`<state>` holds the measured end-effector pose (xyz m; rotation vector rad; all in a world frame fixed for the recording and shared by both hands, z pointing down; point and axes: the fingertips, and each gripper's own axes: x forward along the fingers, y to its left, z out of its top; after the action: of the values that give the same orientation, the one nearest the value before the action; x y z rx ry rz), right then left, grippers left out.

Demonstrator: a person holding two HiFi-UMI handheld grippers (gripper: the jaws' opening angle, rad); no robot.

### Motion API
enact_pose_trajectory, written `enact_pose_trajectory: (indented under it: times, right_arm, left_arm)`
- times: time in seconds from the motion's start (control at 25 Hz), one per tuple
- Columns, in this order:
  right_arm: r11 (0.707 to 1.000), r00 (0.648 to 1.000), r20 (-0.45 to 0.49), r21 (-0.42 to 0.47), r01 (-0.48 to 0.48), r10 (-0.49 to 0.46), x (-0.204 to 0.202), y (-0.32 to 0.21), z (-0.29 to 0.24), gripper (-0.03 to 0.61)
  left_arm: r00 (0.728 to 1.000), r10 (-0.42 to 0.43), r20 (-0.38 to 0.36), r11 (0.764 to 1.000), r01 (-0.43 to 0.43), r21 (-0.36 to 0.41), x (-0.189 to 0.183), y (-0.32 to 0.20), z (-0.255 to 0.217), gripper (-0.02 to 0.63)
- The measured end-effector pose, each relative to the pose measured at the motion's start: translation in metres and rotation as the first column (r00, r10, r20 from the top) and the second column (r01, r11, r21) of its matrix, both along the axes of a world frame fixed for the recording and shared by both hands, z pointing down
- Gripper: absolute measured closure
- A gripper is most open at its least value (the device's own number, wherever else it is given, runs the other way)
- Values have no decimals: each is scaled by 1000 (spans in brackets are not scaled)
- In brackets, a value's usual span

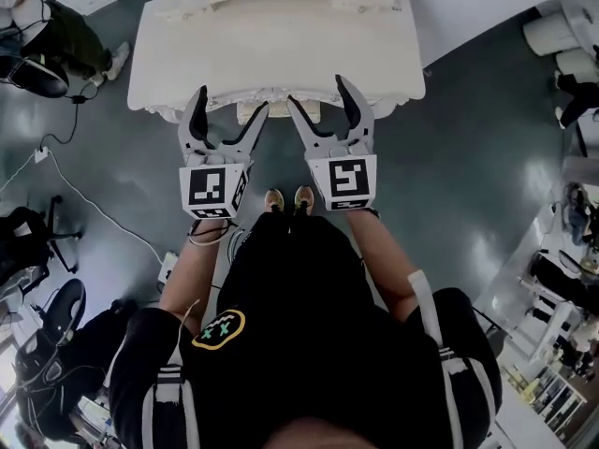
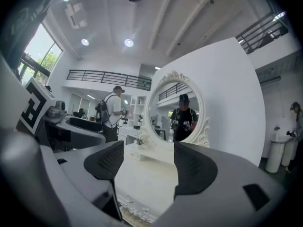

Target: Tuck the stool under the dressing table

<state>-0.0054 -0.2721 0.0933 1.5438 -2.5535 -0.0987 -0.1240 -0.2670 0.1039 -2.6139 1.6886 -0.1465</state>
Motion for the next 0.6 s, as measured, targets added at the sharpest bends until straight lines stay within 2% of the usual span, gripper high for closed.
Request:
enact_pose_trajectory:
  times: [0.2,0.32,0.4,0.52,0.6]
  right_arm:
    - [997,999,14,66,35,-36,-5,13,-35,265]
    - [988,998,-4,139,63,-63,-10,18,-52,362]
    - [985,998,-24,159,69,-66,-10,19,-55,384]
    - [983,998,-24,168,67,-64,-8,21,-55,429]
    - [983,998,-21,170,68,-65,-7,23,-56,476]
  left_arm:
    - [1000,27,7,997,-28,66,2,10,-34,198]
    - [998,70,5,993,-70,96,7,13,-45,256]
    - [995,97,0,990,-97,100,11,14,-49,342]
    - [994,108,12,989,-109,97,14,13,-49,510]
    - [993,113,23,989,-115,96,15,12,-49,565]
